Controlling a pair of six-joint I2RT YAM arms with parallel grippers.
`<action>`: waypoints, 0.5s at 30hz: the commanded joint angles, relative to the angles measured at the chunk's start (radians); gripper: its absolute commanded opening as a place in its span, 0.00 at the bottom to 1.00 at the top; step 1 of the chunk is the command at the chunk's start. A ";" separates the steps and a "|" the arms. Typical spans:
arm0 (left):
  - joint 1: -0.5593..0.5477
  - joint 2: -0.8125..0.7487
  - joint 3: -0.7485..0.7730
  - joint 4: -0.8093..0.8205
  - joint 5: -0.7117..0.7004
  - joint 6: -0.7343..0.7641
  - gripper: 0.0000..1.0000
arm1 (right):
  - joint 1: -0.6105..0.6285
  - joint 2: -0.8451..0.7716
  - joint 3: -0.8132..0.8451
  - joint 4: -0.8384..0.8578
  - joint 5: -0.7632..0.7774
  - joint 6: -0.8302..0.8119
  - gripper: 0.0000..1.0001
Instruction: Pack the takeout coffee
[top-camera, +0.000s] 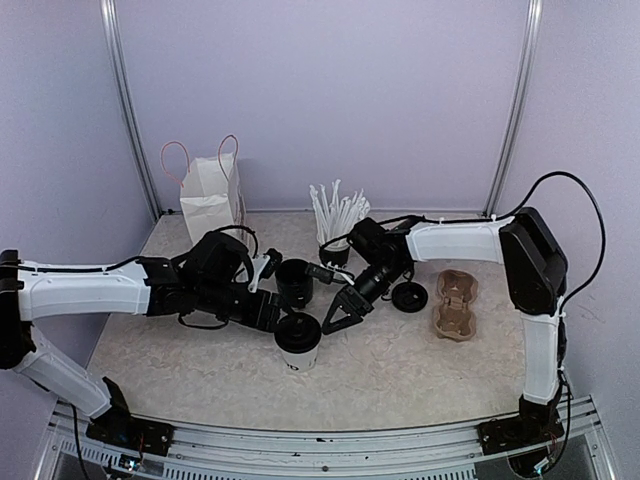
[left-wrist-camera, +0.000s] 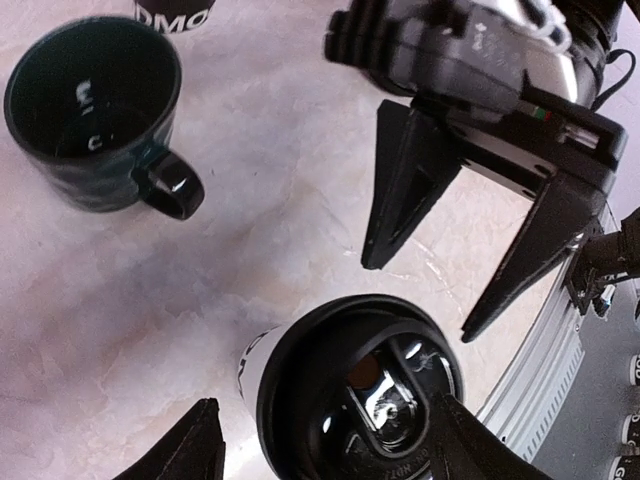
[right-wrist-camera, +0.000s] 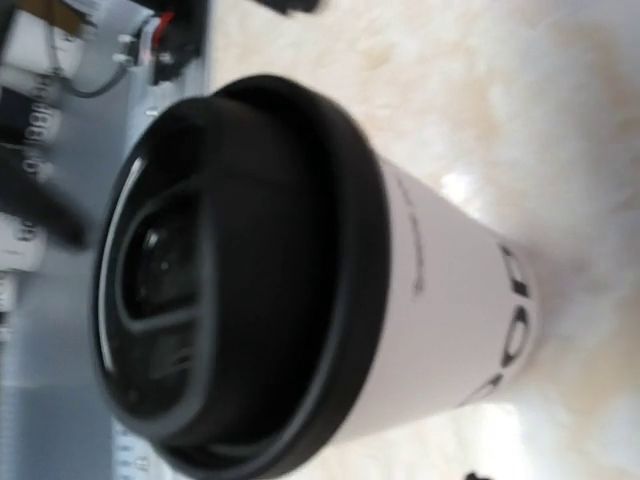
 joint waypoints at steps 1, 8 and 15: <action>-0.021 -0.010 0.147 -0.161 -0.123 0.099 0.70 | 0.001 -0.102 -0.004 -0.018 0.169 -0.077 0.61; -0.021 -0.022 0.381 -0.293 -0.374 0.199 0.98 | 0.000 -0.208 0.018 -0.024 0.307 -0.249 0.61; 0.008 -0.081 0.528 -0.242 -0.601 0.247 0.99 | 0.031 -0.247 0.079 0.002 0.385 -0.387 0.66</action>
